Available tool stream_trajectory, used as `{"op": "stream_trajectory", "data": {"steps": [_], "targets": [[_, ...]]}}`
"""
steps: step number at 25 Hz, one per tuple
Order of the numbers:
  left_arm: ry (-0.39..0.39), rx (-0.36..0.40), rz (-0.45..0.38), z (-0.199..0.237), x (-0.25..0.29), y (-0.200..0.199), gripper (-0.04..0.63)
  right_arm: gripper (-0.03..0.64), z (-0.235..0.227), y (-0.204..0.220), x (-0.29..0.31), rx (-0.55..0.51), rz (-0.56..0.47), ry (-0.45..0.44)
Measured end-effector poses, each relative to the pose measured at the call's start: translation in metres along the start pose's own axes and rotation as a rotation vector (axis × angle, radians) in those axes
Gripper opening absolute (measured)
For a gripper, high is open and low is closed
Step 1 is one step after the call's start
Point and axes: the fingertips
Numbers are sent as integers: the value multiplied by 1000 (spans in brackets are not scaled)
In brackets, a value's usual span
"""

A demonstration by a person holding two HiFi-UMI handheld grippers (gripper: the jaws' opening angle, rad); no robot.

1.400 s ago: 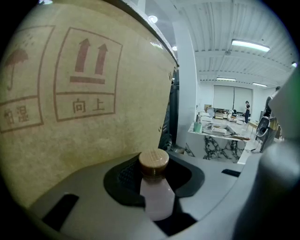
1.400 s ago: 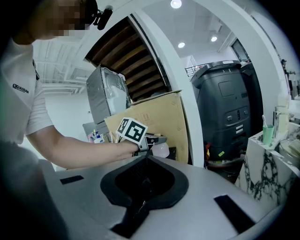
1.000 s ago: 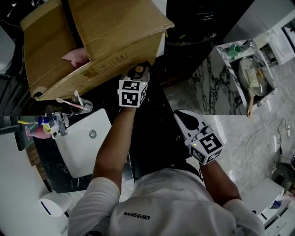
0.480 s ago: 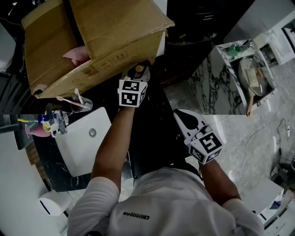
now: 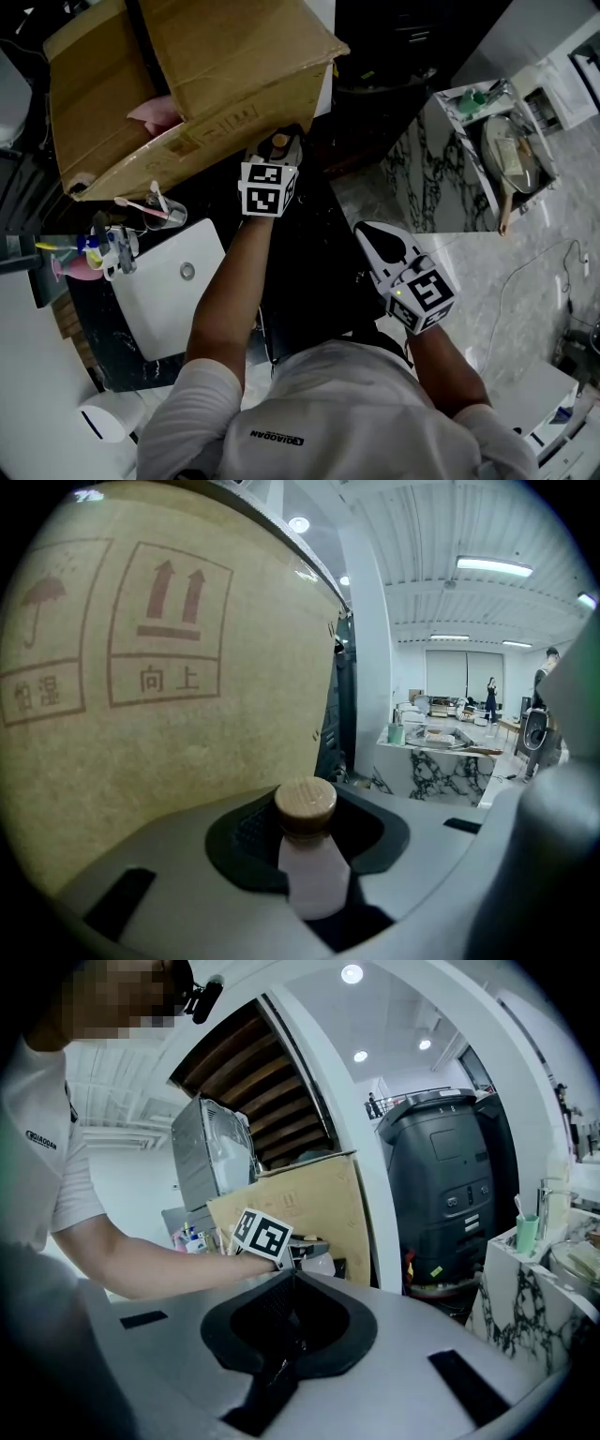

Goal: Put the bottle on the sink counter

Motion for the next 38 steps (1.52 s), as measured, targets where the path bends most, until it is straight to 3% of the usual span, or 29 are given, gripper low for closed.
{"op": "stream_trajectory", "data": {"steps": [22,38], "targets": [[-29,14,9,2,-18,-4,169,41,14,-4,-7,-18,-12,-30],[-79,-12,19,-5,-74,-1,178,41,34,-3,-22,-37,-16,-91]]}}
Point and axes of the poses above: the fingertips, and each gripper's own axes: x forward along the fingers, z to its left, y out of its underside, and after that the axes turned 8 degrees about x, right-handed
